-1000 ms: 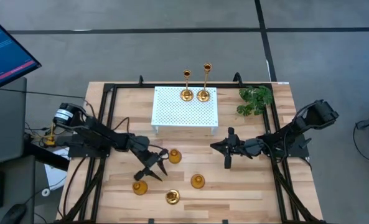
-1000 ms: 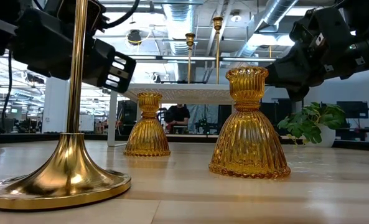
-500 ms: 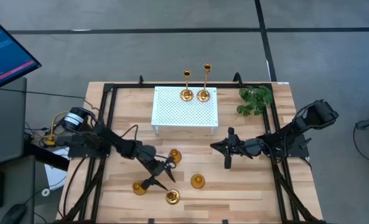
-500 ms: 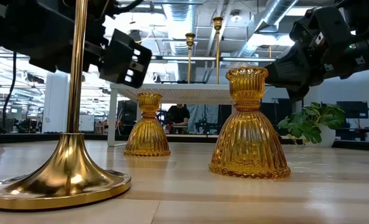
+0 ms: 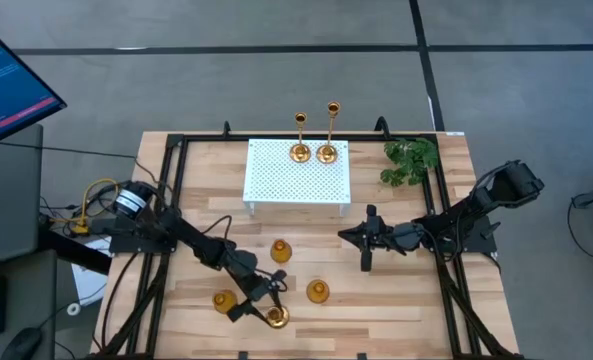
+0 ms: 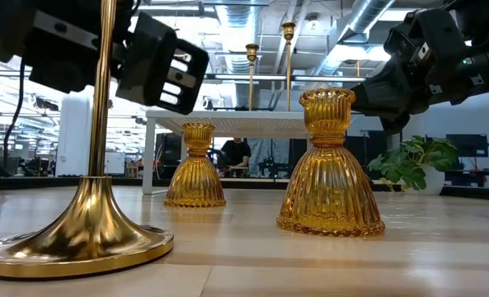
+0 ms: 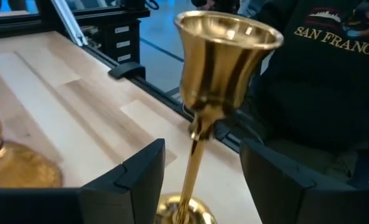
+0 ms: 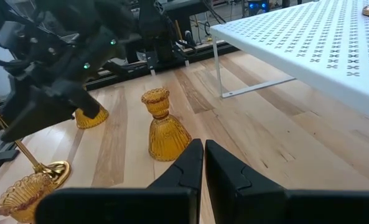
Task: Pick & Place candle stick holders
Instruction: Put the gold candle holder on the shelf aligned with the other gold candle holders
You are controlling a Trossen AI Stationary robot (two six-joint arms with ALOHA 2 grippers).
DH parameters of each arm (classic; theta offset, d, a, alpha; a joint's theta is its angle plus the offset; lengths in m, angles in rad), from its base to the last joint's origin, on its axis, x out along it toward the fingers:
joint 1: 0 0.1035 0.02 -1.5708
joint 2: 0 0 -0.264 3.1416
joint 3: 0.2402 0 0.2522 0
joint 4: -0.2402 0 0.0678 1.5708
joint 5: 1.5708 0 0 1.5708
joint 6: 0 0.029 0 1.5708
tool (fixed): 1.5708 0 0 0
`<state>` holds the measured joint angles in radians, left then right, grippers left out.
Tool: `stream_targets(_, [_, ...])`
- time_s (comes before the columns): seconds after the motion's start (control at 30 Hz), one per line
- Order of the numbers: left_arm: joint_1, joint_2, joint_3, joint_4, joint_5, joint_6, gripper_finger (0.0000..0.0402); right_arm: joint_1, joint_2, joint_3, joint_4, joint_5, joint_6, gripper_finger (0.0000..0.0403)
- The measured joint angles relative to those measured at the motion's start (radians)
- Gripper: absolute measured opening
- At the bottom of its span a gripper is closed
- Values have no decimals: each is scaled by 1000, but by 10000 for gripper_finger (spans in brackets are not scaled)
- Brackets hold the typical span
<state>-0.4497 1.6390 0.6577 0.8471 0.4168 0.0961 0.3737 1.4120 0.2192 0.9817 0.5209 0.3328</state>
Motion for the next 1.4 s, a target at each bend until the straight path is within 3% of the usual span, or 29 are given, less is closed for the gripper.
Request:
stream_targets(0.27, [-2,13,22,7,-12,-5,173,0,0,0,0,0,0,10])
stream_targets(0.63, [-2,8,23,14,-21,-35,28,0,0,0,0,0,0,10])
stream_targets(0.73, [-2,4,22,13,-24,-64,15,0,0,0,0,0,0,10])
stream_targets(0.9, [-2,-94,21,-163,-167,-154,31,0,0,0,-5,0,0,10])
stream_targets(1.17, [-8,-459,20,-573,-461,-154,18,0,0,0,-8,0,0,10])
stream_targets(1.4, [30,-770,22,-666,-757,32,15,0,0,0,-8,0,2,10])
